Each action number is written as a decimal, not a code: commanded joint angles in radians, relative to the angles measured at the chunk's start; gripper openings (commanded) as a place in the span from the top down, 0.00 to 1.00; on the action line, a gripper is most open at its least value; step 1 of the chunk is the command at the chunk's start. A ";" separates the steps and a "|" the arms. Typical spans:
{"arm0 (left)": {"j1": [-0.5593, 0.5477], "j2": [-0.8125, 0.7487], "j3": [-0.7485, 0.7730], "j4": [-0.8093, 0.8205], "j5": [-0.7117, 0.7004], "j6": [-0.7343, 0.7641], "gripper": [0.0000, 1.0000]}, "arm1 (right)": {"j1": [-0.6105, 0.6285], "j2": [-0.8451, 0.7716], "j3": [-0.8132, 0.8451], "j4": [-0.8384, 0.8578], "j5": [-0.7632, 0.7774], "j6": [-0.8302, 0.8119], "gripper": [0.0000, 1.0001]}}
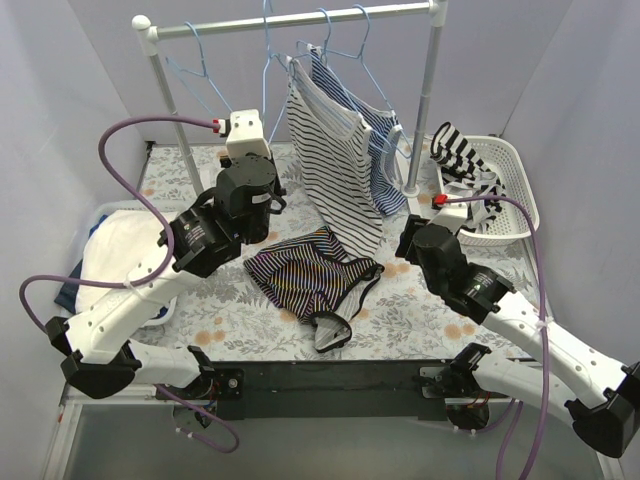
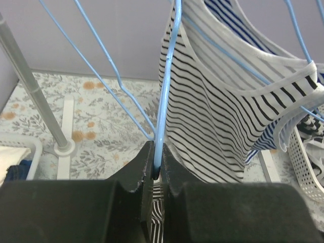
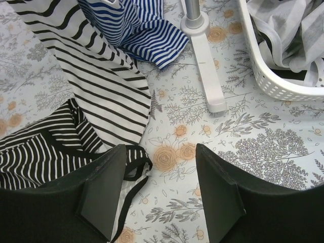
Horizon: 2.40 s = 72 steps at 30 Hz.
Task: Remove the tank top from the hanger
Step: Place the hanger at the clothesline, then pick up the tank top from the center of the board.
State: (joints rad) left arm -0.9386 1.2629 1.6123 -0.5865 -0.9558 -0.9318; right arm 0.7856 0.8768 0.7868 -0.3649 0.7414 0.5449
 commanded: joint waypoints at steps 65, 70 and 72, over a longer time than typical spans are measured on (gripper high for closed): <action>0.138 -0.249 -0.539 -0.279 0.471 -0.556 0.02 | 0.425 0.428 -0.044 0.199 -0.748 -0.129 0.01; 0.236 -0.250 -0.554 -0.250 0.552 -0.518 0.02 | 0.437 0.513 -0.014 0.222 -0.590 -0.138 0.09; 0.299 -0.252 -0.554 -0.239 0.592 -0.500 0.02 | 0.435 0.536 0.023 0.227 -0.536 -0.163 0.49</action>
State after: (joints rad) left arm -0.7261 1.0225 1.0683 -0.8654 -0.4576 -1.4769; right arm 1.2228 1.3880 0.7391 -0.1745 0.0689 0.4061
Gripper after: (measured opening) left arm 0.981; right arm 0.734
